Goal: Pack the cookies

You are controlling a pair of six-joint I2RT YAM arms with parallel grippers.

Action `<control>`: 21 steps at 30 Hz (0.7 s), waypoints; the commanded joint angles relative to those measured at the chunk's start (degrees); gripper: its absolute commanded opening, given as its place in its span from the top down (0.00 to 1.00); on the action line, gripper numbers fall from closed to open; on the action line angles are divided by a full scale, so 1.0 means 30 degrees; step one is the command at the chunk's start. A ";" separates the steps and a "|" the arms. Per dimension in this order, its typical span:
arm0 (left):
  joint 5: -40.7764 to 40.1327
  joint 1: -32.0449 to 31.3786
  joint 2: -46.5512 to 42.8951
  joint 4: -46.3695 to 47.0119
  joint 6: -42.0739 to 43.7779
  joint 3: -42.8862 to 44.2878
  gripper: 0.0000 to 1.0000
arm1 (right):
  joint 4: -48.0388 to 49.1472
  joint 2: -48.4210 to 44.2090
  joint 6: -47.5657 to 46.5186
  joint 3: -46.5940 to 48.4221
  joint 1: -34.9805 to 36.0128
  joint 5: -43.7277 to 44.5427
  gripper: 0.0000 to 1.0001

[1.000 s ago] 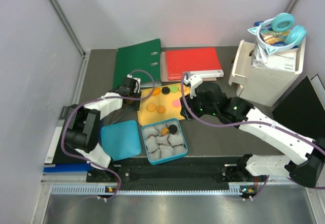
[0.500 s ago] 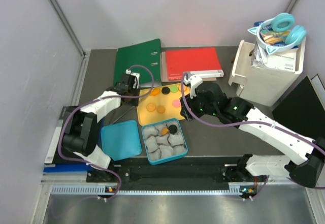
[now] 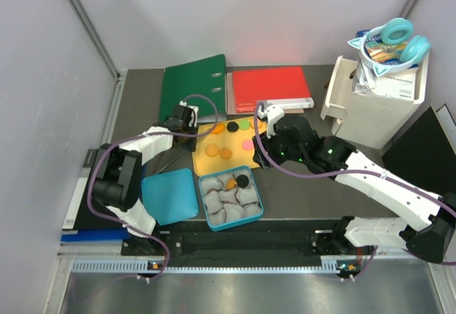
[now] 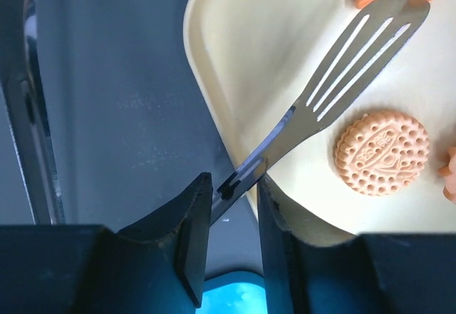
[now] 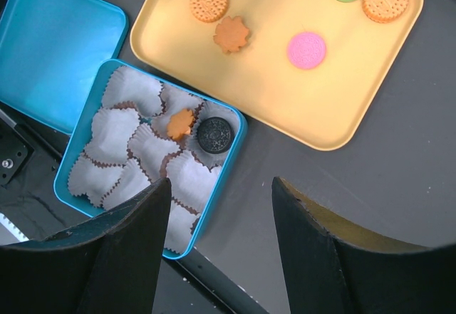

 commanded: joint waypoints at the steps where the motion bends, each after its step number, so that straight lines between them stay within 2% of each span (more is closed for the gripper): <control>1: 0.0328 0.0032 0.0179 0.0971 -0.0295 0.0368 0.69 | 0.0349 -0.0318 0.0122 0.0002 -0.0230 0.0179 0.41; 4: 0.0211 0.0032 0.0150 0.0971 -0.0325 0.0631 0.82 | 0.0408 -0.0289 0.0093 -0.0028 -0.0230 0.0179 0.41; 6: 0.0211 0.0032 0.0092 0.1001 -0.0267 0.0807 0.86 | 0.0437 -0.0260 0.0093 0.0001 -0.0230 0.0179 0.41; 14: 0.0357 0.0003 -0.0377 0.0417 -0.0090 0.1979 0.89 | 0.0467 -0.0084 0.0093 0.0089 -0.0259 0.0150 0.41; 21: -0.1484 0.0032 -0.1546 -0.0580 -0.0324 0.2303 0.93 | 0.0437 0.0004 0.0064 0.0148 -0.0259 0.0150 0.41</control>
